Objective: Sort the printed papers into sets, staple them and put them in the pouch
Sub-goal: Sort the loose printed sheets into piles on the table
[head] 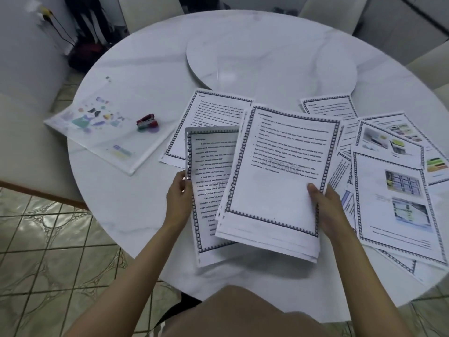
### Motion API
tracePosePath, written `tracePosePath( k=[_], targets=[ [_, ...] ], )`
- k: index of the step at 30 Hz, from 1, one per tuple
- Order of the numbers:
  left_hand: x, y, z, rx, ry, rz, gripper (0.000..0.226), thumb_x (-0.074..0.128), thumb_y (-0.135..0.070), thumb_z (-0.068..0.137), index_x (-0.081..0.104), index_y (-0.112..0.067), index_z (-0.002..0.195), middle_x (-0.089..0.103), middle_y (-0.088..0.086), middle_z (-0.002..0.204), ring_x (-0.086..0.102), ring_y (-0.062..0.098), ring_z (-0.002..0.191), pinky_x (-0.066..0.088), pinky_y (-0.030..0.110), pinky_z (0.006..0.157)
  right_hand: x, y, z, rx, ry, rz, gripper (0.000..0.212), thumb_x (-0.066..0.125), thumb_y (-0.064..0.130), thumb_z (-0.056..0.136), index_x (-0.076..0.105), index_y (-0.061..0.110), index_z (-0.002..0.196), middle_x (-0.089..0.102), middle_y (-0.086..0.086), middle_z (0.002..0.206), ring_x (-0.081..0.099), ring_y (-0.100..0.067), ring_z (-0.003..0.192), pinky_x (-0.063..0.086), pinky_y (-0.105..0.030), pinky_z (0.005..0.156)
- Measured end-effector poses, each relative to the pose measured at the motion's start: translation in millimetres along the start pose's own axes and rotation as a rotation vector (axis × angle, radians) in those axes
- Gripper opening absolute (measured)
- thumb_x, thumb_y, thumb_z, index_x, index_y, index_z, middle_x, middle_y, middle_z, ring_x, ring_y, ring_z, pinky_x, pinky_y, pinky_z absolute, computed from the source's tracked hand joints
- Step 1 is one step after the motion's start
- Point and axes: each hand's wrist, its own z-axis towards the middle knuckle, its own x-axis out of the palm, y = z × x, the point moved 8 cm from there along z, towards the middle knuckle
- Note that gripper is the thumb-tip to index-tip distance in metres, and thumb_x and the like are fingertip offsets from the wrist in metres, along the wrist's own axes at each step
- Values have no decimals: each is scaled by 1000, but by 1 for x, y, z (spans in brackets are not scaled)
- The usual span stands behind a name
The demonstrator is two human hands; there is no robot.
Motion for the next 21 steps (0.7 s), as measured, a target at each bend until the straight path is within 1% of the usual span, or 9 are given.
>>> tracePosePath(
  k=[2, 3, 7, 9, 10, 12, 15, 19, 21],
  targets=[
    [-1, -5, 3, -7, 33, -60, 26, 37, -13, 97, 54, -32, 95, 67, 9, 88, 63, 25, 77, 53, 39, 75, 19, 3, -5, -8, 72, -6, 29, 53, 19, 92, 53, 18, 121, 65, 8, 108, 63, -9, 97, 56, -20, 74],
    [-1, -8, 5, -5, 52, -77, 25, 37, -14, 97, 54, -32, 96, 67, 4, 86, 62, 20, 76, 52, 35, 73, 28, 4, -7, -14, 99, -23, 29, 55, 22, 90, 55, 18, 119, 66, 8, 106, 65, -10, 96, 56, -20, 72],
    [4, -13, 4, -7, 106, -146, 21, 35, -20, 100, 55, -20, 104, 63, -9, 93, 58, 9, 84, 46, 17, 69, 62, -5, -15, -29, 155, -175, 26, 55, 19, 91, 57, 17, 117, 66, -3, 111, 64, -17, 100, 55, -32, 85],
    [7, -12, 2, -25, 146, -164, 26, 37, -27, 100, 53, -17, 118, 61, -9, 107, 57, 7, 97, 45, 19, 81, 78, -13, -20, -31, 187, -232, 28, 55, 19, 92, 58, 14, 120, 66, -5, 115, 63, -19, 104, 51, -40, 93],
    [7, -12, 3, -16, 156, -146, 31, 41, -29, 98, 49, -17, 125, 59, -8, 116, 56, 9, 105, 45, 23, 89, 85, -16, -23, -31, 202, -239, 30, 54, 20, 93, 57, 14, 122, 65, -4, 117, 62, -19, 105, 49, -40, 95],
    [1, -11, 6, 33, 153, -68, 36, 53, -27, 93, 47, -17, 128, 58, -5, 122, 57, 13, 111, 46, 32, 96, 93, -20, -28, -25, 218, -244, 31, 54, 22, 93, 56, 15, 124, 65, 0, 118, 62, -16, 107, 49, -38, 95],
    [-6, -15, 9, 103, 195, -48, 42, 60, -30, 88, 49, -18, 127, 61, -4, 121, 60, 12, 109, 49, 34, 94, 95, -18, -30, -25, 216, -240, 24, 54, 23, 93, 58, 19, 116, 66, 4, 111, 63, -8, 100, 51, -27, 87],
    [-6, -35, 8, 180, 282, -87, 34, 55, -22, 92, 50, -22, 125, 61, -12, 120, 59, 3, 110, 49, 23, 92, 93, -12, -23, -42, 169, -259, 8, 53, 22, 93, 58, 25, 99, 64, 9, 99, 60, -6, 90, 47, -19, 73],
    [-6, -48, 7, 208, 317, -129, 28, 54, -16, 92, 53, -26, 118, 63, -14, 114, 61, 1, 105, 50, 19, 86, 93, -13, -21, -30, 159, -224, 12, 53, 26, 93, 56, 20, 103, 63, 7, 100, 60, -10, 92, 47, -18, 71]
  ],
)
